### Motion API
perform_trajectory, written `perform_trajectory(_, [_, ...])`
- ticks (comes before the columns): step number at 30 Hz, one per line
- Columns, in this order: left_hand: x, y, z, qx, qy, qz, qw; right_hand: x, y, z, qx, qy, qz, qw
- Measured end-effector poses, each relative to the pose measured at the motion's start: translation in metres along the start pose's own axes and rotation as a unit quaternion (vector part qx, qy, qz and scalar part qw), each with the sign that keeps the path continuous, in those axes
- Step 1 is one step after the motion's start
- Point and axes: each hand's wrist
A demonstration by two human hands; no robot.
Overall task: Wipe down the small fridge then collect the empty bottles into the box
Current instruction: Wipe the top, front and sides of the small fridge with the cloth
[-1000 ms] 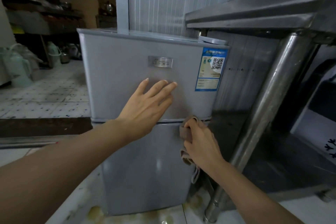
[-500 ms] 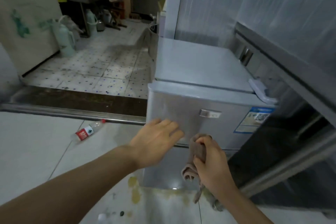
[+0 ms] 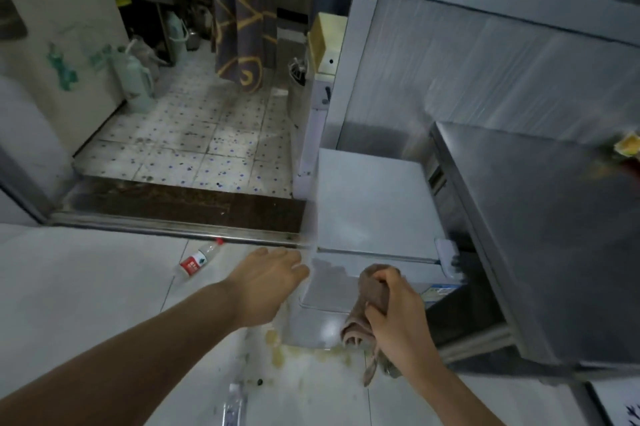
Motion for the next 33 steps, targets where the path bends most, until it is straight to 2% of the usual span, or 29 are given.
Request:
perform_trajectory(8, [-0.068,-0.004,0.027,0.000,-0.015,0.000,1.000,-0.047,-0.020,0.033,0.049,-0.070,-0.054,0.995])
perform_trajectory(19, [-0.074,-0.068,0.057,0.043,0.000,0.019,0.999,-0.037,-0.074,0.028,0.127,-0.097,-0.059,0.985])
perform_trajectory(22, [-0.066,-0.091,0.071,0.078,0.013,0.017,0.997,-0.026,-0.087,0.030,0.144,-0.099,-0.068,0.982])
perform_trajectory(27, [-0.047,-0.142,0.119,0.181,0.025,0.042,0.982,0.007,-0.113,0.045,0.240,-0.058,-0.103,0.964])
perform_trajectory(31, [-0.033,-0.169,0.162,0.286,0.036,0.037,0.957,0.033,-0.115,0.076,0.323,-0.029,-0.187,0.927])
perform_trajectory(33, [-0.026,-0.171,0.183,0.339,0.027,0.038,0.939,0.047,-0.114,0.096,0.367,-0.053,-0.245,0.896])
Point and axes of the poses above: each hand's wrist, its own y-axis away from the middle knuckle, its own x-axis out of the palm, z = x × y, and after that the axes turned 1 degree about y, right-handed
